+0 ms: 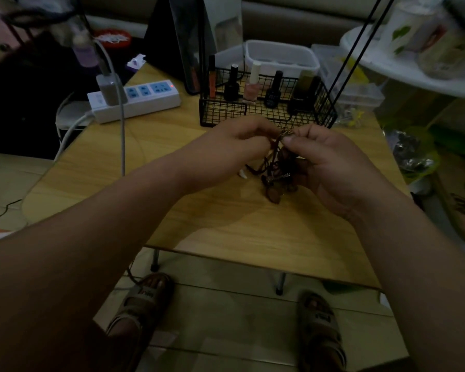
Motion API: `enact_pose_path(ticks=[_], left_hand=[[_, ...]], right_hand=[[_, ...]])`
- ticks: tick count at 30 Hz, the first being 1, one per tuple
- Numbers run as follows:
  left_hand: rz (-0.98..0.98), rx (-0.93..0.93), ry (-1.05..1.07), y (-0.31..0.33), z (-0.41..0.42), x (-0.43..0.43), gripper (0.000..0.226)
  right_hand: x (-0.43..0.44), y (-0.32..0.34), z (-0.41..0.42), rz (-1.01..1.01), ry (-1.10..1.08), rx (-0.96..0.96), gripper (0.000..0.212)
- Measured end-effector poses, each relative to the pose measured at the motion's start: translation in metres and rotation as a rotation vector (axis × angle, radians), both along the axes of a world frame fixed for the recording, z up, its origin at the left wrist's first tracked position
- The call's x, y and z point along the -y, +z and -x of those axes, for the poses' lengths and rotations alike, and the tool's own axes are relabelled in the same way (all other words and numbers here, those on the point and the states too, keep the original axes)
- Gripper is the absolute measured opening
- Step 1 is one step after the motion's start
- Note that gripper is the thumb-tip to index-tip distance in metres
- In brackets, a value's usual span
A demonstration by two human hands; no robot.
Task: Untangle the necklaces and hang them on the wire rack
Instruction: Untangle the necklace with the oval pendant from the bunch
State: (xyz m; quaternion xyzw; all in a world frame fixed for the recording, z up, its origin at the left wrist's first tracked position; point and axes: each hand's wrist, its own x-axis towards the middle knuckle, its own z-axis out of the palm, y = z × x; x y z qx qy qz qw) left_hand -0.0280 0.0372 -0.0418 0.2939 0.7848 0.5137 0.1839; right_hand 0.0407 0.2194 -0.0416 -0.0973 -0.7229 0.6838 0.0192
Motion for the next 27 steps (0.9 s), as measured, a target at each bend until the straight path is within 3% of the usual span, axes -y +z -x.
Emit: enact_pose_path(ticks=[6,18,27], left_hand=[[0.038,-0.125,0.058,-0.004,-0.001,-0.004,0.007],[-0.209,0.390,0.073,0.004,0.005,0.001,0.010],[-0.176,0.366,0.130,0.006,0.005,0.002,0.009]], right_hand=[[0.000,-0.001,0.000,-0.084,-0.012,-0.025,0.011],[0.000,0.004,0.001,0.258,-0.012,0.118,0.016],[0.004,0.006,-0.001,0.209,-0.129,0.104,0.018]])
